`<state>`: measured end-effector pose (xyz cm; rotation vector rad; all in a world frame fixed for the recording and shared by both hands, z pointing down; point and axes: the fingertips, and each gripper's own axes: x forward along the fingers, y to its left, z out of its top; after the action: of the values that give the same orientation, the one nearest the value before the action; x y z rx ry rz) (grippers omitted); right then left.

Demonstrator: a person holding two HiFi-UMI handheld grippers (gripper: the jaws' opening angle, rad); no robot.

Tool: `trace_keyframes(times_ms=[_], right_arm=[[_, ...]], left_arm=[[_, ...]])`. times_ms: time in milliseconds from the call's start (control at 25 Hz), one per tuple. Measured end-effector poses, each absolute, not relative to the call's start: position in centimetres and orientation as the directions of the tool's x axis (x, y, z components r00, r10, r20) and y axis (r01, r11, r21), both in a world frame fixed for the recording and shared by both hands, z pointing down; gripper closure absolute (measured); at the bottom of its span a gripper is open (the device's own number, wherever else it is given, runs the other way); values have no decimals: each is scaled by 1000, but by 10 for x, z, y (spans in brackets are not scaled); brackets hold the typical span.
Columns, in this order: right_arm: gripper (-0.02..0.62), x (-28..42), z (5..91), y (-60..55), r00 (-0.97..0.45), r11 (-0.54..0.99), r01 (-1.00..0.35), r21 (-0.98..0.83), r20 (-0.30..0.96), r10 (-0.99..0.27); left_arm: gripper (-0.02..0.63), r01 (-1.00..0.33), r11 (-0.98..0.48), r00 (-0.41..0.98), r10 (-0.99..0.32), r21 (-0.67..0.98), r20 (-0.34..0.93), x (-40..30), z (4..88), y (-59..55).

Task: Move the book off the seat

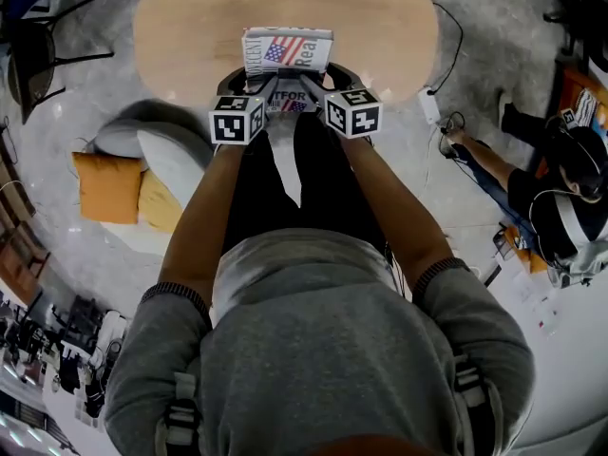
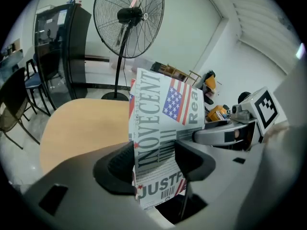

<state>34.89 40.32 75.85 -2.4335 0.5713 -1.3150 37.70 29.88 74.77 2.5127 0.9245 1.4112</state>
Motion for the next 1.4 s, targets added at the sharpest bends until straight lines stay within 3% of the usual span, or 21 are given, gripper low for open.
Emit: trace_keyframes(times_ms=[600, 880, 1400], right_arm=[[321, 344, 910, 445, 384, -877, -93, -472, 796, -469], [318, 361, 940, 455, 391, -848, -18, -530, 777, -493], [293, 368, 939, 463, 397, -877, -47, -479, 797, -456]], left_arm=[[324, 379, -807, 271, 565, 454, 779, 371, 907, 340], [319, 328, -815, 260, 564, 477, 784, 389, 933, 349], [311, 350, -833, 285, 531, 429, 798, 401, 930, 353]])
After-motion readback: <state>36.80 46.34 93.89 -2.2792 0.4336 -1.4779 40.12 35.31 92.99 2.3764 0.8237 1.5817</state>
